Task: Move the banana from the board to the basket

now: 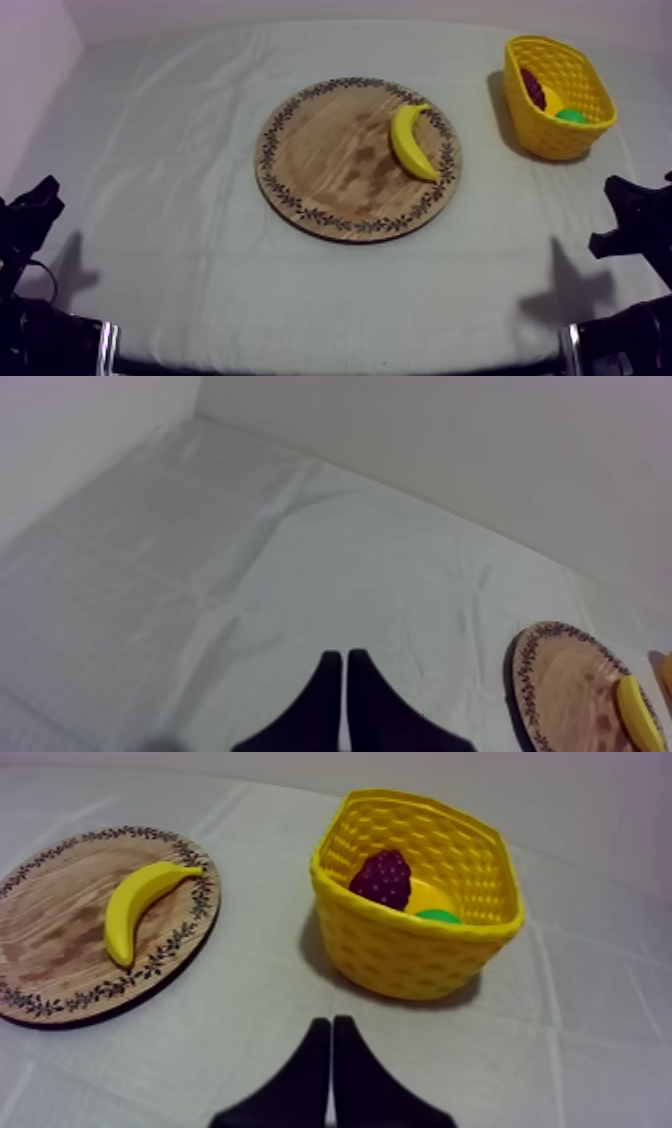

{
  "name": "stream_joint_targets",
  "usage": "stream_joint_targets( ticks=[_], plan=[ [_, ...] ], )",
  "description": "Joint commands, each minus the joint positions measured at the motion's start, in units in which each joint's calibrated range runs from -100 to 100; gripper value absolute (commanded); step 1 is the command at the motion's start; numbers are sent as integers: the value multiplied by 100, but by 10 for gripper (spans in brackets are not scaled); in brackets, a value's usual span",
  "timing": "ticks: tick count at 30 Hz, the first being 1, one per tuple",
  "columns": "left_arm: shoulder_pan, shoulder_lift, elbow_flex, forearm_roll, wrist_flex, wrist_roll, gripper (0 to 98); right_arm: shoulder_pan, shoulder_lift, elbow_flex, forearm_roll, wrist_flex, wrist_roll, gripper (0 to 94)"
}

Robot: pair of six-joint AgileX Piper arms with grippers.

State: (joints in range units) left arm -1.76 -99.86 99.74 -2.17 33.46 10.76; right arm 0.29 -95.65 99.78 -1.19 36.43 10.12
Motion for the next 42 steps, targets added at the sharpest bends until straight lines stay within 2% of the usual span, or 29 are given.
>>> stream_joint_targets(
  ticks=[1,6,12,19,24,27,35,42],
  plan=[
    [-1,3,4,0,1,1,1,9,-10,-78,-10,486,-87,18],
    [-1,3,4,0,1,1,1,14,-10,-78,-10,486,-83,22],
    [-1,3,4,0,1,1,1,17,-10,-78,-6,459,-88,88],
    [-1,3,4,0,1,1,1,16,-3,-75,4,470,-84,110],
    [-1,3,4,0,1,1,1,-127,94,-230,216,348,-310,108],
    [-1,3,4,0,1,1,1,-216,469,-449,305,136,-425,109],
    [-1,3,4,0,1,1,1,-441,2019,-1620,243,-217,-351,111],
    [-1,3,4,0,1,1,1,-765,3486,-3182,532,-209,-850,113]
  ],
)
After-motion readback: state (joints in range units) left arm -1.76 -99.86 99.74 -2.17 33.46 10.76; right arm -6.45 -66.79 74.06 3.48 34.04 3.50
